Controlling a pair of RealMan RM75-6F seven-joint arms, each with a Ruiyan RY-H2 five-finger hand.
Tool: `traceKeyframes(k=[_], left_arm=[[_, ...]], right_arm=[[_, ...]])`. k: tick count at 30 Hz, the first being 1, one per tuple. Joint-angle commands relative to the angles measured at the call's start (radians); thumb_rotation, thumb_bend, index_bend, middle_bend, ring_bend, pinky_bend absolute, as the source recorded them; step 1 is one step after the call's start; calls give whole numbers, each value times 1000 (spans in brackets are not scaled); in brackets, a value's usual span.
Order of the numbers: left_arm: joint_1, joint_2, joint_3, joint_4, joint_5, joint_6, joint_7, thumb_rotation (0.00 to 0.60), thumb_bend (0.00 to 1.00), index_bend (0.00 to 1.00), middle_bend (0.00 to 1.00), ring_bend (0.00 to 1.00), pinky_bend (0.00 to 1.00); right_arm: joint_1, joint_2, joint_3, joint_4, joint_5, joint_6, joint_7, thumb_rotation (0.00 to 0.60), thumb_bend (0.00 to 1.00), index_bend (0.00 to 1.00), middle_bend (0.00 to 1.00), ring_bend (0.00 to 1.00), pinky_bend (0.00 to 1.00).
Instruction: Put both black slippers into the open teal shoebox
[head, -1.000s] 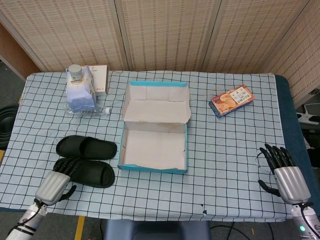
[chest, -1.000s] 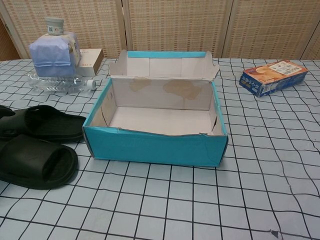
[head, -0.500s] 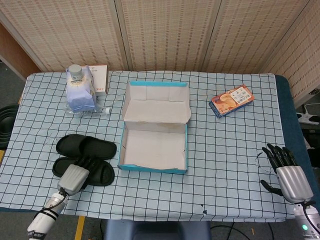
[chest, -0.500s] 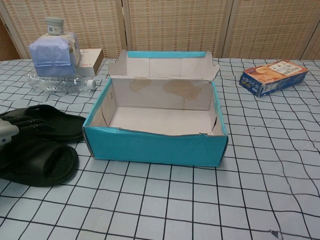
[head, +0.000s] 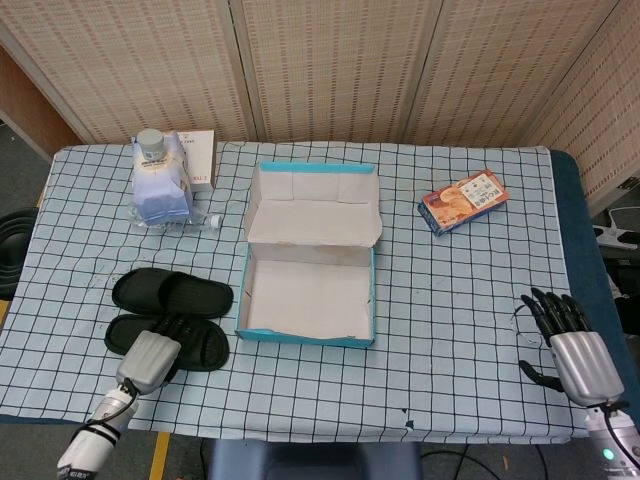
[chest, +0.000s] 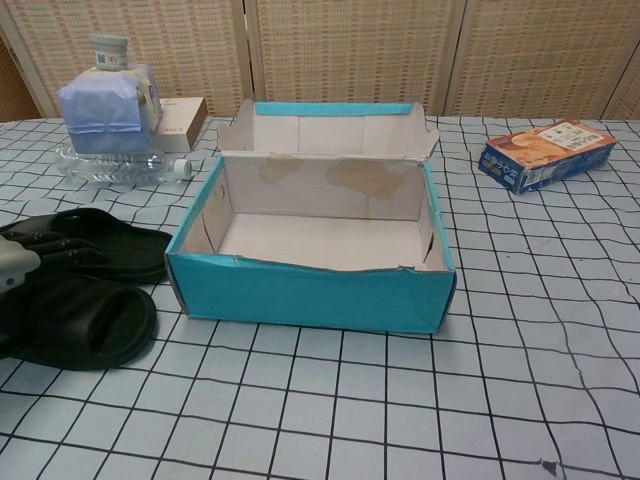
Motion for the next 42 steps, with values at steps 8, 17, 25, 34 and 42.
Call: traceKeyframes(k=[8,17,25,34,42], left_arm=[[-39,8,17,-12,-111,-60,30,600,393,0,0,0,156],[-63,-40,23,46,-131,-45,45,600,393,0,0,0,156],[-84,-70,31,101,-157,-68,25,600,395,11,0,0,202],[-69,-104,40,151,-96,0,-2,600,431,378,469,391,426],[-48,-65,45,116,-9,76,-45,600,455,456,562,478,480]], right_arm=[[-5,3,-2,-4,-6,10,3,576,141,0,0,0,0],[-4,4,-4,-8,-5,5,-4,577,141,0,0,0,0],[-6,5,-2,-9,-2,8,-4,580,141,0,0,0,0],[-4,4,-4,-10,-1,1,-7,581,141,0,0,0,0],[-3,1,-5,-12,1,-4,-17,581,141,0,0,0,0]])
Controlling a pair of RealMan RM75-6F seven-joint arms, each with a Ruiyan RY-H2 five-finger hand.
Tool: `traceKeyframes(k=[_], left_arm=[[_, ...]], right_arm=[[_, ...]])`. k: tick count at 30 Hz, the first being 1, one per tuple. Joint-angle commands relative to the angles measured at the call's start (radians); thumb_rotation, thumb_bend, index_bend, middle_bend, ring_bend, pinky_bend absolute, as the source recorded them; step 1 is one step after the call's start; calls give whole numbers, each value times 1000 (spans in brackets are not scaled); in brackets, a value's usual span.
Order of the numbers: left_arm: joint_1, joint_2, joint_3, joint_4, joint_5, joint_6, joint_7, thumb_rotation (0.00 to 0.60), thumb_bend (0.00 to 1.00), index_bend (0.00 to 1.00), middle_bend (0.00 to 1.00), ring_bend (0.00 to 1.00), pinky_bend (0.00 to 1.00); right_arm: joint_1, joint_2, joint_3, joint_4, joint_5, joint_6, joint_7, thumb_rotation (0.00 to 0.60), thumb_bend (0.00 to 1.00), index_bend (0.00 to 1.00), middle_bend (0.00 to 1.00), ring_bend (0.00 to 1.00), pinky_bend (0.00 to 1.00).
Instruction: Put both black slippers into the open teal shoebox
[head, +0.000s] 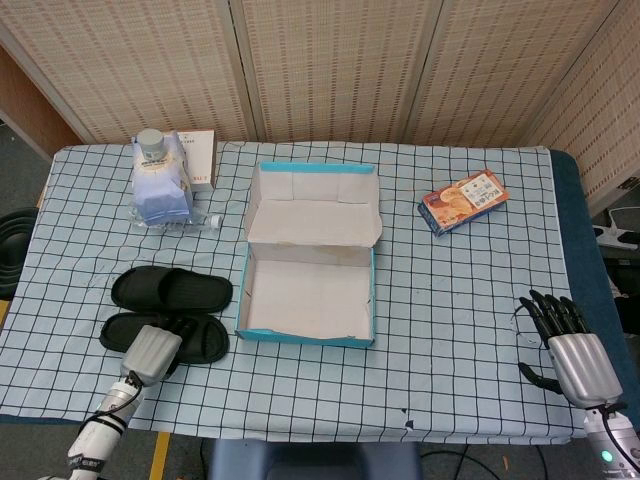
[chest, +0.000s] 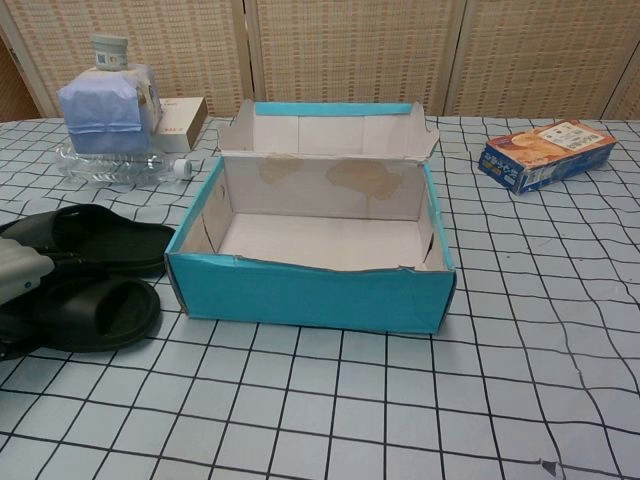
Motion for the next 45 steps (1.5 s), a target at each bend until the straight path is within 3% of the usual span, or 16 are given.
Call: traceKeyframes(k=[1,15,20,25,33,45], left_arm=[[14,29,4,-34,39,41,-9,600,455,463,570,485,483],[94,182,-25,-206,201,287,16,600,467,517,645,546,524],[40,199,-65,-296,220,219,-7,600,469,519,648,546,532],[-68,144,-137,-371,165,93,69,600,469,542,672,560,556],[-258,-20,-280,-388,-62,-22,242,600,465,538,673,562,558],[-477,-192,-369,-280,-289,-85,297,600,463,534,672,564,569]], right_arm=[[0,-1,-1,0,-1,-1,-2,581,141,0,0,0,0],[-1,0,-6,-4,-13,4,-2,583,141,0,0,0,0],[5,-4,-8,-7,-19,-7,-3,584,141,0,0,0,0],[6,3,-9,-7,-25,-5,16,585,141,0,0,0,0],[2,24,-4,0,-19,7,67,584,141,0,0,0,0],[19,28,-6,8,-12,-30,94,583,141,0,0,0,0]])
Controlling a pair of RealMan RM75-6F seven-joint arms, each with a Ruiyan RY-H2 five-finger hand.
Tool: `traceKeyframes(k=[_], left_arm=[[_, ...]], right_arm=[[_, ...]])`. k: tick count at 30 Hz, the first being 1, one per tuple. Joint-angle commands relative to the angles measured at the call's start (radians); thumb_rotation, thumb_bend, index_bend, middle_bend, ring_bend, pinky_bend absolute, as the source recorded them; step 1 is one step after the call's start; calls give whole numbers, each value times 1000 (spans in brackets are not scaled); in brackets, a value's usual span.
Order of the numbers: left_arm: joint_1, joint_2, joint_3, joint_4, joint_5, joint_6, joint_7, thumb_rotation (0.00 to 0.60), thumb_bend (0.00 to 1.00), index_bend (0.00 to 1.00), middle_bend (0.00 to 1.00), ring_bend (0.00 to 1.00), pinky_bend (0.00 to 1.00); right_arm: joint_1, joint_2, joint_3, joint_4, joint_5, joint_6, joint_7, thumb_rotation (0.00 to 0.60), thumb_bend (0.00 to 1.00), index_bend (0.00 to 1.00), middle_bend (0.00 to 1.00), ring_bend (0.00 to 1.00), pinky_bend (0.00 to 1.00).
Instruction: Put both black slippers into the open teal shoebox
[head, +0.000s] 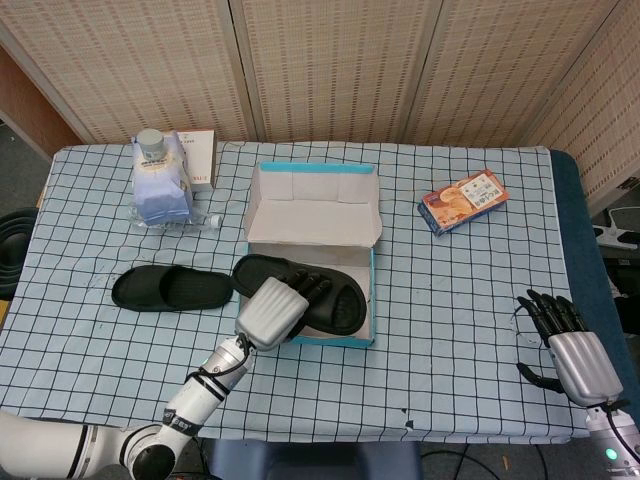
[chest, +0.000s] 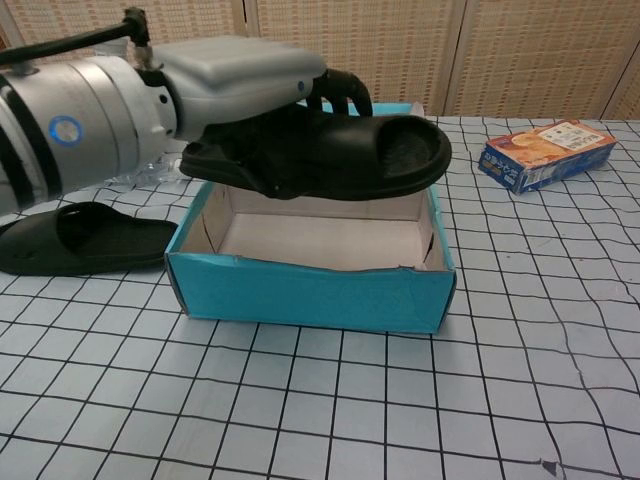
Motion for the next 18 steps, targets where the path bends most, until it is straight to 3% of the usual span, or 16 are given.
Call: traceKeyframes(k=[1,7,18], left_arm=[[-67,-56,-32,62,-57,-28,-8,600,464,534,673,565,569],[-105,-80,-43,112,-96,-52,-46,600,462,532,673,566,570],[-187,-131,-57,339,-249,-198,-272,600,454,530,672,576,583]], right_arm=[[4,1,-1,3,1,-7,6,584,141,0,0,0,0],[6,3,-1,6,3,-11,14,584,141,0,0,0,0],[14,1,4,13,18,-25,17,584,141,0,0,0,0]])
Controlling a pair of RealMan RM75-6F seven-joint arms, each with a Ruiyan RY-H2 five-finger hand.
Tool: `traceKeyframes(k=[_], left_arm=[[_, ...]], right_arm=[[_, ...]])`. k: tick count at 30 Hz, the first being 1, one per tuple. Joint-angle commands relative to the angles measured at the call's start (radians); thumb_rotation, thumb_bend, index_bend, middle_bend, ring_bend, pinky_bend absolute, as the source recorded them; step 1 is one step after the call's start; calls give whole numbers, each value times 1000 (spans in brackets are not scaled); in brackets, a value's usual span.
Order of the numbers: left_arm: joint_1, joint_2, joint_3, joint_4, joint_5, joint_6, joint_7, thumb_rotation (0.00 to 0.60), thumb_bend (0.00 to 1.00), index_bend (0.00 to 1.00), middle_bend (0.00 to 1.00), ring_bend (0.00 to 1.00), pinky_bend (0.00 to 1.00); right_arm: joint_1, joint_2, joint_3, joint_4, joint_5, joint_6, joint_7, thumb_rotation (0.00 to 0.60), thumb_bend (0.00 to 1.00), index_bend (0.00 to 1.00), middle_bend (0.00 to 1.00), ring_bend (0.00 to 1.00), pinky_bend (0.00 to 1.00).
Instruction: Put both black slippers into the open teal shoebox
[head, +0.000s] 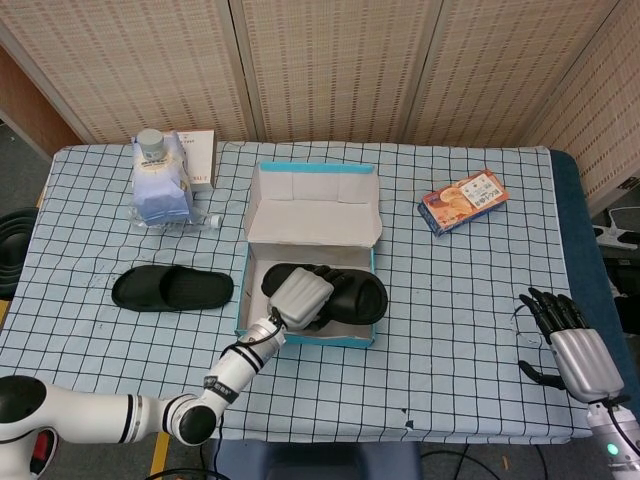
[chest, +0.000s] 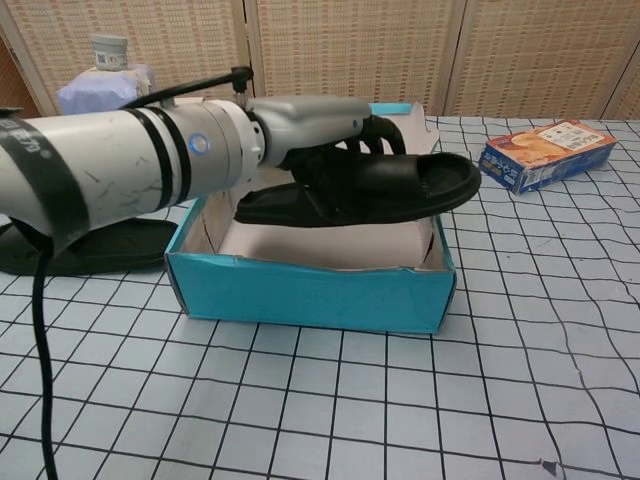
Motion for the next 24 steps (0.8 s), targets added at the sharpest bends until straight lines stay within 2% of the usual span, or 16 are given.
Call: traceKeyframes(k=[1,5,10,18,24], left_arm=[[-38,-27,-3,93,-41,-40,-57,600,453,530,672,576,583],[-61,-41,8,163,-52,-44,-87,600,452,530,673,577,583],[-80,-56,38,198,-43,-23,-84,600,451,534,682,586,589],[-104,-86,96,249,-62,33,-19,600,454,544,705,608,607],[-109,-106,106,309,-99,6,-39,600,452,542,709,614,611]], right_arm=[[2,1,-2,-1,-1,-4,0,583,141,0,0,0,0],[1,3,-3,-3,-1,-3,1,583,141,0,0,0,0],[3,4,-6,-6,-2,-8,-2,583,141,0,0,0,0],[2,8,-10,-11,-2,-10,-1,586,141,0,0,0,0],[2,12,-13,-14,-7,-11,3,590,141,0,0,0,0]])
